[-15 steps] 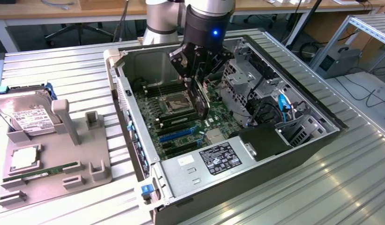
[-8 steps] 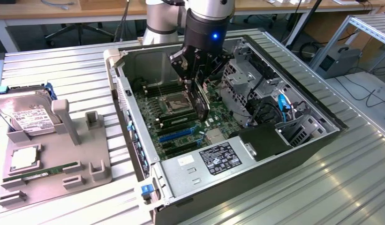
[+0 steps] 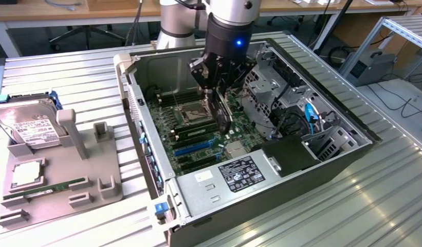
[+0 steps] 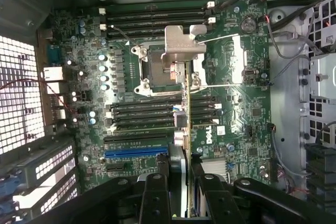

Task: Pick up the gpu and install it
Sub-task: 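Pick up the gpu and move the gpu toward the slot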

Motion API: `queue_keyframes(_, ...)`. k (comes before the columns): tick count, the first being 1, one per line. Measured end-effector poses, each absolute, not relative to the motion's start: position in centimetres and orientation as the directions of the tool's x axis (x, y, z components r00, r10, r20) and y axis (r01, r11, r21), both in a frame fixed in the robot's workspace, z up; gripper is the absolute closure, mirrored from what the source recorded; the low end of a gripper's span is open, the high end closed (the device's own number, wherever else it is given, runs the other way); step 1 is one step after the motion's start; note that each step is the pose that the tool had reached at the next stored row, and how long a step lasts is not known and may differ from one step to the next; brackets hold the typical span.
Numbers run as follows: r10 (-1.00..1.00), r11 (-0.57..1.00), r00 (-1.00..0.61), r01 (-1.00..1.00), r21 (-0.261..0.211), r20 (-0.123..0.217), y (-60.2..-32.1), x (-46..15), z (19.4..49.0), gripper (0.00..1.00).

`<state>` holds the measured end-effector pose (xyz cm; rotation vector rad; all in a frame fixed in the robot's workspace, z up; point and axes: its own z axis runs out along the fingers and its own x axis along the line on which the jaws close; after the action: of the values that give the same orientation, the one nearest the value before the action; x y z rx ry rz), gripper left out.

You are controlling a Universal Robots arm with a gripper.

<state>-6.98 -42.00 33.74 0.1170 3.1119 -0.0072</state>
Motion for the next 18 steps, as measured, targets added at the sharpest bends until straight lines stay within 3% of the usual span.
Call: queue_keyframes(18,0.075,0.997,-0.997,0.075,-0.004,-0.028,-42.0,-5.6,33.2,0.73)
